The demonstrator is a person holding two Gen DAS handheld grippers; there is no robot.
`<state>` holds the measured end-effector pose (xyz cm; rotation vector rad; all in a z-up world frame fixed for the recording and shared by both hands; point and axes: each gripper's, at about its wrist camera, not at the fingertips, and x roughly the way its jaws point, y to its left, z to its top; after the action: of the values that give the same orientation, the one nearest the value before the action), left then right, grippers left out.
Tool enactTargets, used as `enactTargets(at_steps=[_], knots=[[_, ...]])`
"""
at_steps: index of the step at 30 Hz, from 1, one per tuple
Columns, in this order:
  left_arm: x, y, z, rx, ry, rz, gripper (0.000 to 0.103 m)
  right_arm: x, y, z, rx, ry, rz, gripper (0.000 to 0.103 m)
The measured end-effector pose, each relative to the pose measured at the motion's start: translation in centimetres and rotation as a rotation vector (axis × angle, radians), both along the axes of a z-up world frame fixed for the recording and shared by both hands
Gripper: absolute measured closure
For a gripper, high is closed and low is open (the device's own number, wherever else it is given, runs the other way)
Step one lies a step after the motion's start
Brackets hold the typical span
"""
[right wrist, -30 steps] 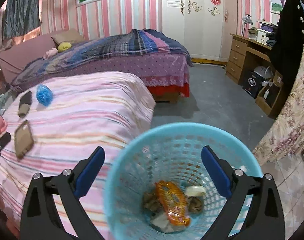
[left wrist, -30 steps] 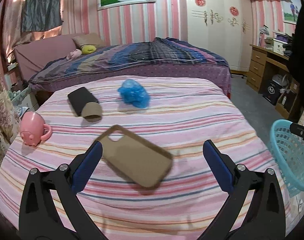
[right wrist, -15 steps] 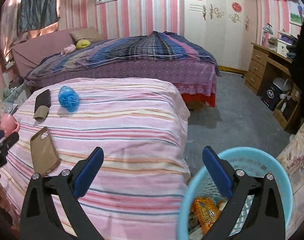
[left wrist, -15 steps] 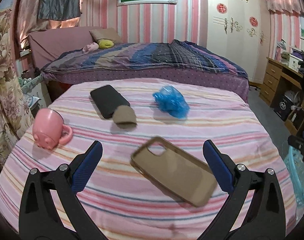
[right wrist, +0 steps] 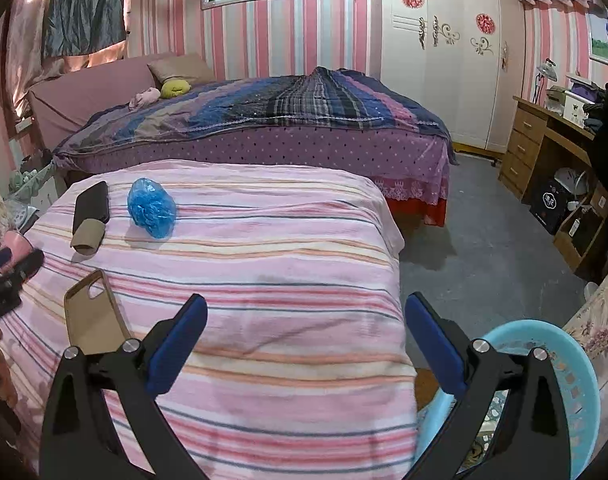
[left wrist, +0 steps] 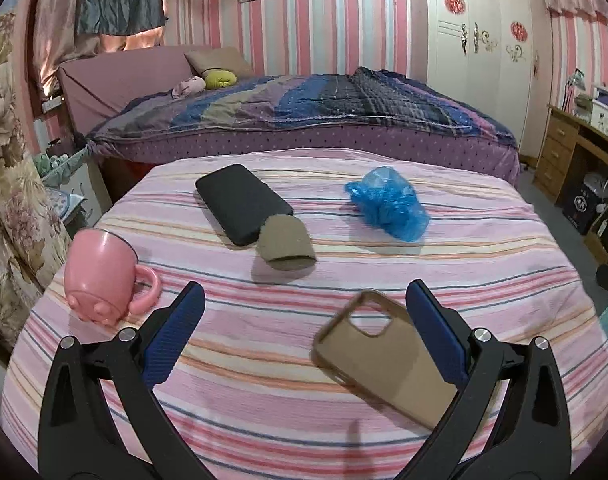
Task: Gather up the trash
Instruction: 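Move both tools back over the bed toward the sponge and blue bag, then grasp the grey-brown sponge with the left tool while the right grasps the blue bag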
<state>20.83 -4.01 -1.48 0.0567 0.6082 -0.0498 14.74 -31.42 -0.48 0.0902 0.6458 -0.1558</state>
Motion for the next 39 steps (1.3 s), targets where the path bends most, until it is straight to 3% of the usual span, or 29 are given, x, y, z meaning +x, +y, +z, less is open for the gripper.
enactTargets(at_steps=[3, 8, 21, 39], knots=[[0.7, 0.8, -0.1, 0.007, 0.006, 0.004, 0.006, 1.2, 0.2, 0.0, -0.003, 0.023, 0.023, 0.006], [3.3, 2.4, -0.6, -0.052, 0.064, 0.039, 0.006, 4.3, 0.3, 0.7, -0.06, 0.054, 0.051, 0.006], [7.4, 3.3, -2.2, -0.047, 0.128, 0.068, 0.006, 10.2, 2.0, -0.4, -0.124, 0.071, 0.096, 0.006], [12.4, 2.4, -4.7, -0.04, 0.251, 0.067, 0.006, 14.9, 2.8, -2.3, -0.047, 0.137, 0.18, 0.006]])
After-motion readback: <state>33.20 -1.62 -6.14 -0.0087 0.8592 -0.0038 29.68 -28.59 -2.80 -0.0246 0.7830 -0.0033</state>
